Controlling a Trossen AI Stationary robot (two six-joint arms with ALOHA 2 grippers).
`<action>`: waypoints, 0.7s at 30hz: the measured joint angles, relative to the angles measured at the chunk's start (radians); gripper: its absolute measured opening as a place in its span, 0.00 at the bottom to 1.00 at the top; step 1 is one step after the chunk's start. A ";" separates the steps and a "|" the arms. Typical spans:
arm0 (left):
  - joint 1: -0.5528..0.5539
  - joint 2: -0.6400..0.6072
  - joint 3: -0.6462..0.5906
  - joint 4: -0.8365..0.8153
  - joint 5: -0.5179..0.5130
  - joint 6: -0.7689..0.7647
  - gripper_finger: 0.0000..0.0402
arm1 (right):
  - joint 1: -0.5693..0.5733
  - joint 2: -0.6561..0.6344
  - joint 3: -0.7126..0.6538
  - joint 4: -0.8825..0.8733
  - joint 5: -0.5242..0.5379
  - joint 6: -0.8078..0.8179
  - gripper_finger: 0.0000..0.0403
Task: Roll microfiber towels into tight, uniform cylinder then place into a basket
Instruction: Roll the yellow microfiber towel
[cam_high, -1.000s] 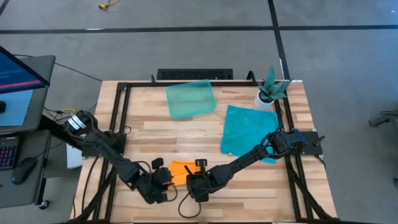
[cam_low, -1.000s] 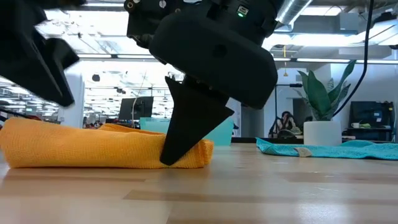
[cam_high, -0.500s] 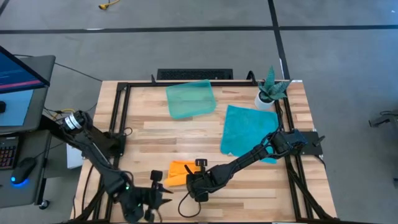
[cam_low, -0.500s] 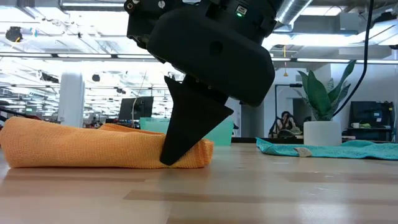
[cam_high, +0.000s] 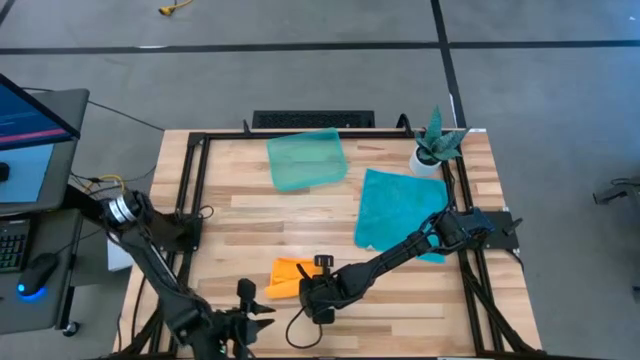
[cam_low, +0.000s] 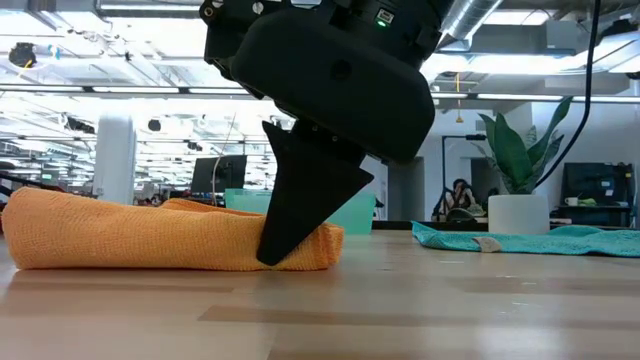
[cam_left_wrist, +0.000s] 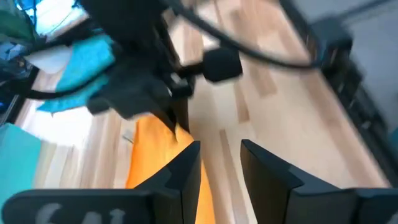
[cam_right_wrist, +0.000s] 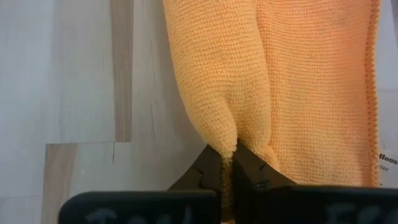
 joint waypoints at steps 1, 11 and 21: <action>0.003 0.026 0.000 0.000 0.001 0.002 0.25 | 0.000 0.000 0.000 0.001 0.000 0.000 0.07; 0.026 0.115 0.000 -0.015 0.061 -0.020 0.18 | -0.007 -0.001 0.000 0.002 -0.014 -0.002 0.07; 0.101 0.115 0.000 -0.017 0.158 -0.049 0.25 | -0.007 -0.001 0.000 0.003 -0.015 -0.007 0.05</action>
